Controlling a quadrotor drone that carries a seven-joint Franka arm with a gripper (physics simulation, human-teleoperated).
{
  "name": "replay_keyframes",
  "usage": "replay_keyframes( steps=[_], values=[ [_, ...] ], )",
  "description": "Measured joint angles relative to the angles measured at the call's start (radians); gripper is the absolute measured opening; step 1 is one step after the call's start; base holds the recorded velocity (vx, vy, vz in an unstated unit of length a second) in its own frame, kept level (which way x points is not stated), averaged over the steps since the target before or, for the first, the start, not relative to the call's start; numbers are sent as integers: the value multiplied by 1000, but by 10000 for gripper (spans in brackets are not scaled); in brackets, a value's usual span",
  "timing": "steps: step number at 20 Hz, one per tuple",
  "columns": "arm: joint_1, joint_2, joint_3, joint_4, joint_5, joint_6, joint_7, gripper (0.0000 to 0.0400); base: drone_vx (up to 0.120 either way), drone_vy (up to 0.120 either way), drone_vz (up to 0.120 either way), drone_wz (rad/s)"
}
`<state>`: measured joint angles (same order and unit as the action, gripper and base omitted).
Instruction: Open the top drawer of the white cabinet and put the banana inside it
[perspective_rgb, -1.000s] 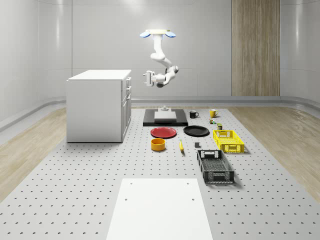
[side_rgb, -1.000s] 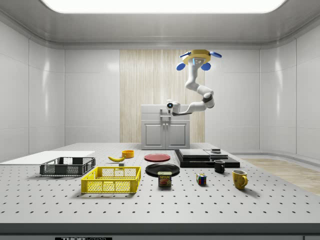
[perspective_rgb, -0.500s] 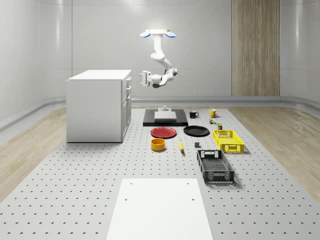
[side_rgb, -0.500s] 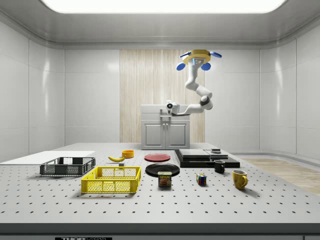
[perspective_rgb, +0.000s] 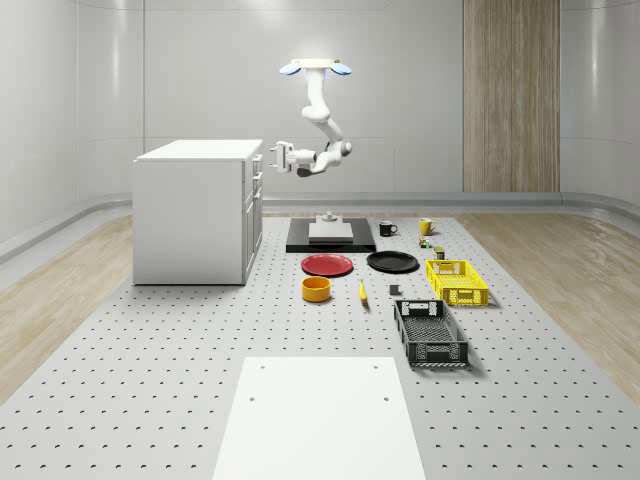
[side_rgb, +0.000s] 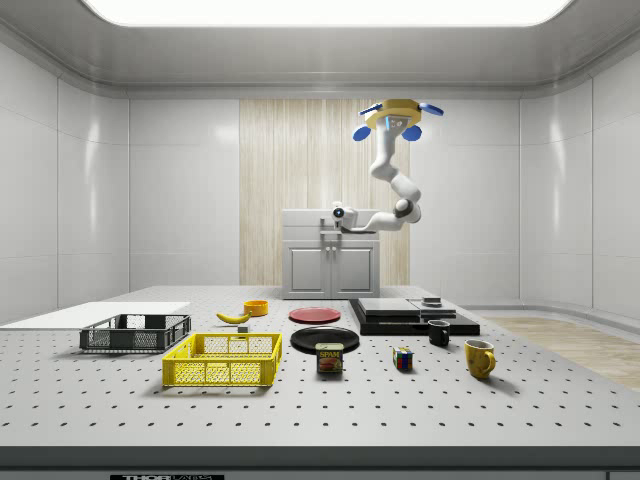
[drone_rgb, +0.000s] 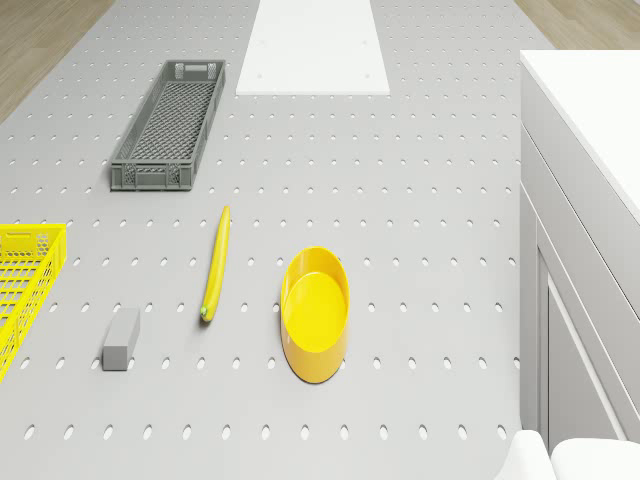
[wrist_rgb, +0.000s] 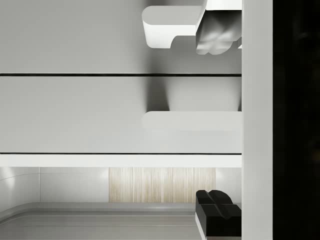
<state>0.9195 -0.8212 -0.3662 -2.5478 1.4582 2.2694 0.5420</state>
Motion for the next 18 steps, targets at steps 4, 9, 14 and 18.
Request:
replay_keyframes(
  steps=[4, 9, 14, 18],
  values=[
    [-8, 56, 4, 35, 28, -21, -23, 400, 0, 0, 0, 0],
    [-32, 94, 18, 56, 50, -44, -37, 400, 0, 0, 0, 0],
    [-49, 134, 51, 77, 91, -50, -53, 400, 0, 0, 0, 0],
    [-63, 164, 83, 93, 125, -51, -66, 400, 0, 0, 0, 0]
  ],
)
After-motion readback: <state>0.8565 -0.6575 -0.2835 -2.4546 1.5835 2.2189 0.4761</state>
